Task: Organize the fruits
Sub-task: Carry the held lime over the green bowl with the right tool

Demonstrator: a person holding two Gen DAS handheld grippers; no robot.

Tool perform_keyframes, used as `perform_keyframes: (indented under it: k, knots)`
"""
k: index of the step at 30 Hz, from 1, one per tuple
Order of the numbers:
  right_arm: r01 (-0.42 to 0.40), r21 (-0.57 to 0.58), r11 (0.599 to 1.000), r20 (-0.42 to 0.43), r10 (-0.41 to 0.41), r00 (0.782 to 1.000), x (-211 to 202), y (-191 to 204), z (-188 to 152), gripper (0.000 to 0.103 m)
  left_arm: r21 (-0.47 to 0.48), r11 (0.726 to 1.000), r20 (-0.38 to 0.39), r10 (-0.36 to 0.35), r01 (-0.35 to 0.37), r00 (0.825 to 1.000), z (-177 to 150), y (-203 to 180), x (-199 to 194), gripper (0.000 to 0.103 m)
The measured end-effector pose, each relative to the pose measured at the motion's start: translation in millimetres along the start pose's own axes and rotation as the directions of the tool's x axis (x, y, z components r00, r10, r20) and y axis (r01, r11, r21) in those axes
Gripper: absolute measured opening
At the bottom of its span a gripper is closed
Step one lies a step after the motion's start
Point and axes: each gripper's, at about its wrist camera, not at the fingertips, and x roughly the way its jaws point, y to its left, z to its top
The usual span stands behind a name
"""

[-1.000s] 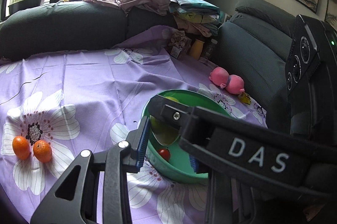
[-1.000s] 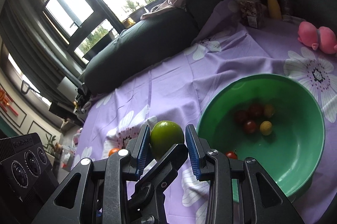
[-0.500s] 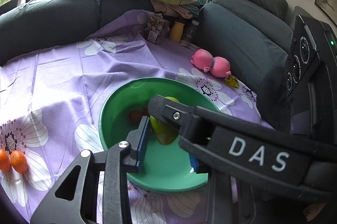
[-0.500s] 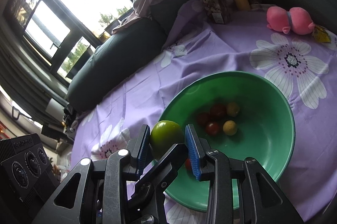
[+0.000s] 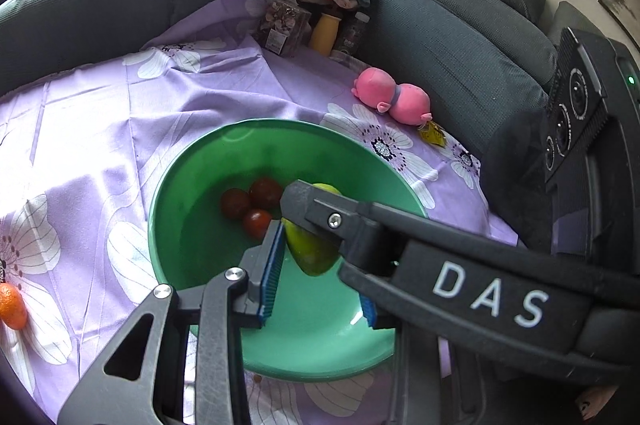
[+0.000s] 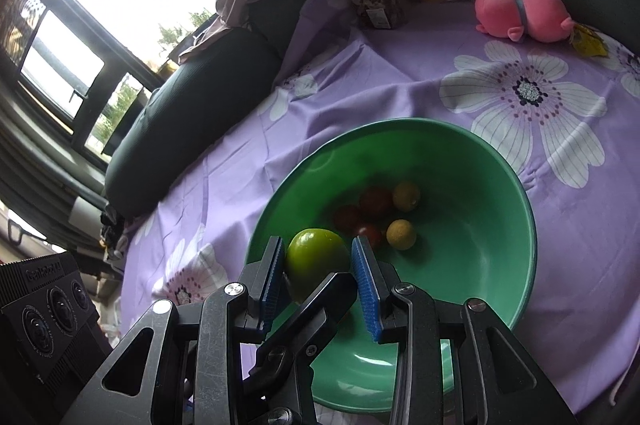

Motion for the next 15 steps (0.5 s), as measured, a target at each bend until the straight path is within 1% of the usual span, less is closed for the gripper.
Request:
perform_keyframes:
  k: [4,15]
  knots:
    - [0.017,0.009,1.0,-0.02,-0.017,1.0,4.7,-4.3,0.7,0.038,-0.009,1.0,-0.021,-0.008,0.008,1.0,-0.7,0.7,5.7,0.033]
    - [0.057,0.019,0.998,-0.042,-0.057,0.998,8.5,-8.2,1.0,0.038,-0.025,0.999,-0.052,-0.033,0.032,0.998,-2.0,1.3,15.6,0.033]
